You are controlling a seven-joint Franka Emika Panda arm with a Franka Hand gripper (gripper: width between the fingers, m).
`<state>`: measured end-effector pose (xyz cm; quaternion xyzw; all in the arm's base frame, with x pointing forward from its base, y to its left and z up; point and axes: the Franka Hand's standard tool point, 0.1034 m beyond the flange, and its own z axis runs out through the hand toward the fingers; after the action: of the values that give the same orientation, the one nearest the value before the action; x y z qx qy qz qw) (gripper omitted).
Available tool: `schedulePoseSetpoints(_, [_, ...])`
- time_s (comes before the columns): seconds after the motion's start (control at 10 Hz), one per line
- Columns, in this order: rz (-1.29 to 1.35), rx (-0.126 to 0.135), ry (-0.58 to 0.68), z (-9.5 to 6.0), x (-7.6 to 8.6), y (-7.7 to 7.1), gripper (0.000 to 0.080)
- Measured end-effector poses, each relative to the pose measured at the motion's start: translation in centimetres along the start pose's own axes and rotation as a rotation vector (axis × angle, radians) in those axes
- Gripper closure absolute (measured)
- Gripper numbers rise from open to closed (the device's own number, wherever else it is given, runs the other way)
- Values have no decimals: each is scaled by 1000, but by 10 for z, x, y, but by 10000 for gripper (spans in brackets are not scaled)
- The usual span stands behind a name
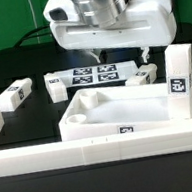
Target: Assemble desk
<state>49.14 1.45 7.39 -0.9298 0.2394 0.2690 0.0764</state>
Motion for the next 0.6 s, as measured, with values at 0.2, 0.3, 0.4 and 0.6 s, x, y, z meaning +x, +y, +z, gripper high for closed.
schedulePoseSetpoints(0.2, [-4, -13, -68, 7, -1, 3, 150])
schedulePoseSetpoints(0.3, [-38, -24, -132, 11, -6, 5, 150])
schedulePoseSetpoints(0.4, [-32, -31, -203, 14, -8, 8, 150])
schedulePoseSetpoints(0.6, [-25, -40, -268, 17, -4, 10, 150])
